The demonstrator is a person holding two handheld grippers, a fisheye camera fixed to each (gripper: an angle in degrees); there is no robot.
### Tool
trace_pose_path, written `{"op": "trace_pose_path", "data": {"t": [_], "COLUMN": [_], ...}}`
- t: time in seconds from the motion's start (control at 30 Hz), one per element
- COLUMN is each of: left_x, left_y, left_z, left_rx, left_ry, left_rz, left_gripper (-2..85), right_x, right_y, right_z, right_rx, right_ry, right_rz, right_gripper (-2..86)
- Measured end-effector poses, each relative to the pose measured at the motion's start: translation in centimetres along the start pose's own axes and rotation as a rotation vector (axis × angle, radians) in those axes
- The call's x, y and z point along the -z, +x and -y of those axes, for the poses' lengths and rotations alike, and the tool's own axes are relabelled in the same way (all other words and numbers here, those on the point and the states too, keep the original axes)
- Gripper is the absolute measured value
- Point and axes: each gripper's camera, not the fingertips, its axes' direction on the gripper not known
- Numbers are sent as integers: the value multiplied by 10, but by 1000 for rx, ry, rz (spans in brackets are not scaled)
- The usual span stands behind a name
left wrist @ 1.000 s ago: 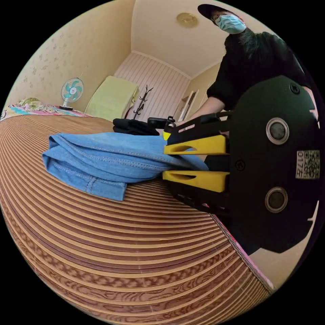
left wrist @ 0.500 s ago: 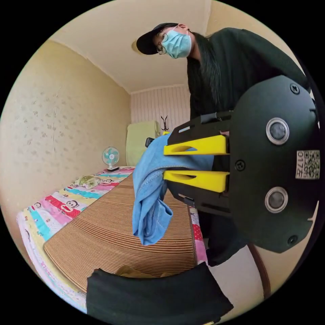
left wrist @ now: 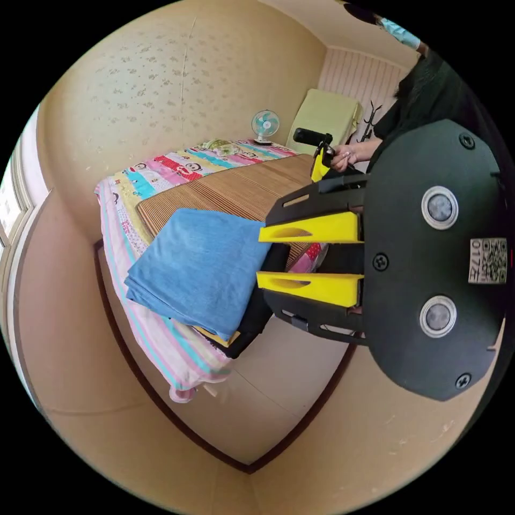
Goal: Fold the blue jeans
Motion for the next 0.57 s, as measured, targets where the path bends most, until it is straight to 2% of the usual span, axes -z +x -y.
{"op": "trace_pose_path", "data": {"t": [0.1, 0.23, 0.33, 0.4, 0.43, 0.5, 0.57], "left_x": [-19, -56, -92, -115, -130, -156, -196], "left_y": [54, 202, 305, 350, 376, 409, 445], "left_z": [-14, -29, -65, -91, -107, -130, -159], "left_rx": [-130, -581, -886, -978, -1046, -1148, -1165], "left_ry": [61, 151, 293, 387, 381, 307, 213], "left_rz": [133, 432, 657, 633, 529, 331, 118], "left_gripper": [76, 49, 18, 5, 1, -2, -4], "right_x": [44, 105, 141, 154, 161, 170, 182], "right_y": [21, 24, -8, -34, -44, -44, -19], "right_z": [-71, -178, -254, -301, -331, -374, -436], "right_rx": [-153, -376, -431, -413, -417, -483, -644], "right_ry": [52, 173, 397, 580, 671, 775, 875], "right_rz": [-219, -571, -820, -955, -998, -975, -820], "right_gripper": [49, 28, 20, 15, 11, 9, 11]}}
